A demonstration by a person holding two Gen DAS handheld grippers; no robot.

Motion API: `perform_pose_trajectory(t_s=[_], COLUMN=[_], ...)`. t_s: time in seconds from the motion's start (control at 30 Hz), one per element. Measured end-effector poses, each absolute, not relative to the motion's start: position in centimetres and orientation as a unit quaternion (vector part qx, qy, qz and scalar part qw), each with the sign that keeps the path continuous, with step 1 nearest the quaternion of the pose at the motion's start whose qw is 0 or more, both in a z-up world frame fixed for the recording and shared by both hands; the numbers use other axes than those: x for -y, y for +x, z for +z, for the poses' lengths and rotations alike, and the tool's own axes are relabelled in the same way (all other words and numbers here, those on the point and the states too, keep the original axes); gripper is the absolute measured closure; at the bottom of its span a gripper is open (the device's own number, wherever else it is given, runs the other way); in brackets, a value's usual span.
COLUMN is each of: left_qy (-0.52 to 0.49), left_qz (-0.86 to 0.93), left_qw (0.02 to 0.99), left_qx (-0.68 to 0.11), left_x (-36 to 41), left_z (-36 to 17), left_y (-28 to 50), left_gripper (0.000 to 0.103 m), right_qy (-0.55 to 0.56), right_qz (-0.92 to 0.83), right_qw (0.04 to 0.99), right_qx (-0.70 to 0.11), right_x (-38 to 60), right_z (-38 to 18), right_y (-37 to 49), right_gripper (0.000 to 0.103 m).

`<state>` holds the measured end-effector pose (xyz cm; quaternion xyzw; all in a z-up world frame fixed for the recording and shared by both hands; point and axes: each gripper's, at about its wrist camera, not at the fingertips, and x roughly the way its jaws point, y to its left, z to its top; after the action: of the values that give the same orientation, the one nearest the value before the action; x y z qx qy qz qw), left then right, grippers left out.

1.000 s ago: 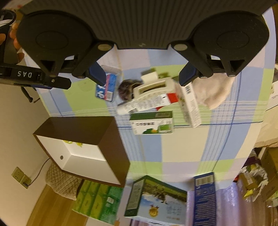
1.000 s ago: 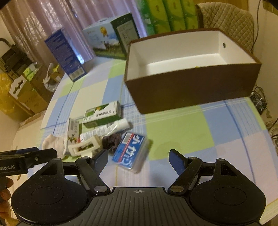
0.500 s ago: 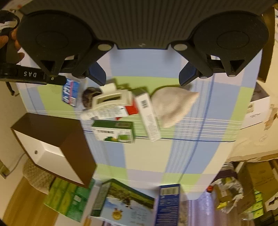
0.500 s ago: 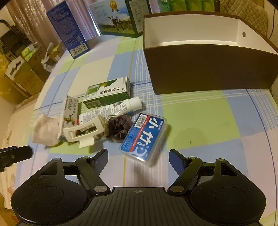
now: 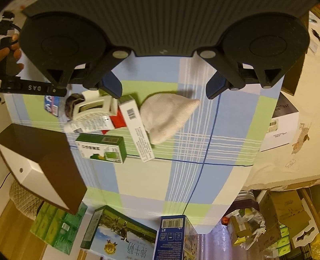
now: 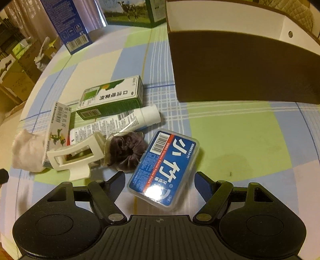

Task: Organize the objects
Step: 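Grasp the white cloth with the left tool while the right tool grasps the blue toothpick box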

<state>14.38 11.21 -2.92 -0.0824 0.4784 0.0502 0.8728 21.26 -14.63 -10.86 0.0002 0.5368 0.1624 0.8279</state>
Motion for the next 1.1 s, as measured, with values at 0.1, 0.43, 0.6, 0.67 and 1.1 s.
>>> perform_pose_trajectory(t_s=[0.1, 0.43, 0.6, 0.67, 1.1], left_qy=[-0.064, -0.022, -0.011, -0.005, -0.025], left_qz=[0.053, 0.028, 0.002, -0.008, -0.044], left_qw=[0.871, 0.873, 0.874, 0.874, 0.877], left_qx=[-0.484, -0.486, -0.485, -0.485, -0.478], left_x=[-11.6, -11.7, -11.8, -11.8, -12.0], left_z=[-3.6, -4.8, -6.0, -6.5, -6.7], left_y=[15.1, 17.8, 19.5, 20.1, 19.6], left_gripper=[0.014, 0.015, 0.026, 0.033, 0.081], right_qy=[-0.005, -0.015, -0.005, -0.002, 0.004], right_qz=[0.164, 0.144, 0.128, 0.124, 0.128], right_qw=[0.826, 0.829, 0.830, 0.830, 0.833], right_qx=[-0.539, -0.540, -0.543, -0.543, -0.538], right_x=[14.9, 17.9, 19.3, 19.6, 20.1], right_z=[-11.2, -11.4, -11.4, -11.3, -11.2], right_y=[21.3, 22.2, 22.7, 22.8, 23.2], right_gripper=[0.029, 0.045, 0.045, 0.045, 0.044])
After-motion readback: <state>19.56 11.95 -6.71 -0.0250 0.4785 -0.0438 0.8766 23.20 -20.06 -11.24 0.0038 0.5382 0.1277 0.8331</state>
